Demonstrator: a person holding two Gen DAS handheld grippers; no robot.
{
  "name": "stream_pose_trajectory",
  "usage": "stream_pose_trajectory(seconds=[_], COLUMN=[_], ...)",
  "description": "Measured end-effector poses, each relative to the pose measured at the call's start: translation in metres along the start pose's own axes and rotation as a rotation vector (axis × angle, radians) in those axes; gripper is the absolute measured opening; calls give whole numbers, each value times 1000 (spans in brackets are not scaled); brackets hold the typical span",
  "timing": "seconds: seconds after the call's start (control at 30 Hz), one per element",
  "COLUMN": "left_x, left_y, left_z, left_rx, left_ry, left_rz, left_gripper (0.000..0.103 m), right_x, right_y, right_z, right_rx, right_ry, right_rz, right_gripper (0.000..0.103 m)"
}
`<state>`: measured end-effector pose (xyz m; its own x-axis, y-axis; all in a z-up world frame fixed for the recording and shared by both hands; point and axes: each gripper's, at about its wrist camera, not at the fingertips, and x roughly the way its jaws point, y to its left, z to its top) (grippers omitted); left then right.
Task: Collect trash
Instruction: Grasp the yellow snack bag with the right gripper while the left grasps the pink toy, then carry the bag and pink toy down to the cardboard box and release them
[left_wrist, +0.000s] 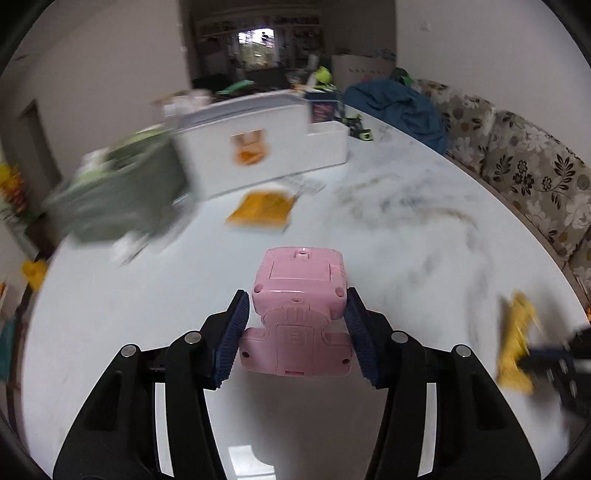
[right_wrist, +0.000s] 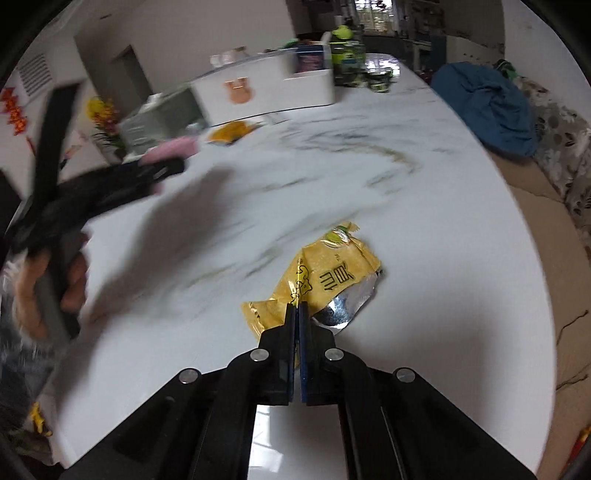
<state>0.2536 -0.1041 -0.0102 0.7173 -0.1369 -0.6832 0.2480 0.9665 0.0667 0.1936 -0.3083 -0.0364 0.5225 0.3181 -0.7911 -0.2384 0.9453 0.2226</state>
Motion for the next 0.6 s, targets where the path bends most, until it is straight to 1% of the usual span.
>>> stream_pose_trajectory(seconds=[0.03,0.07,0.1,0.17,0.27,0.3,0.37,0.43,0.47,0.6], left_x=[-20,-42,-70,-119,-167,-186,-205,-218,-224,-235], left_y=[5,10,16,27,28,28,30,31,30,22], left_z=[-13,-30,-53,-95,-141,-165,-192,-219,-235,-283], left_rx=[-9,-20,-37,-73,-76,-74,-81,-97,-107,-98], left_ry=[-3,-5,-9,-18,-32,-37,-28,0,15,69], left_rz=[12,33,61,83,145,155,164,145,126,90], left_gripper=[52,52,52,52,52,52,52,52,52,52], right_x=[-4,-11,-16,-31,-53,-59,-73,-83,-90,-103], right_y=[7,19,29,55,96,107,131,151,166,198], right_z=[-6,-18,-27,-50,-89,-100,-129,-154,-173,-222], right_rx=[-4,-8,-14,-44,-85,-95,-116,-133,-156,-224], right_ry=[-3,-2,-4,-16,-33,-35,-35,-31,-20,24], right_rz=[10,41,61,92,155,179,230,273,301,339], right_gripper=[1,1,1,1,1,1,1,1,1,1])
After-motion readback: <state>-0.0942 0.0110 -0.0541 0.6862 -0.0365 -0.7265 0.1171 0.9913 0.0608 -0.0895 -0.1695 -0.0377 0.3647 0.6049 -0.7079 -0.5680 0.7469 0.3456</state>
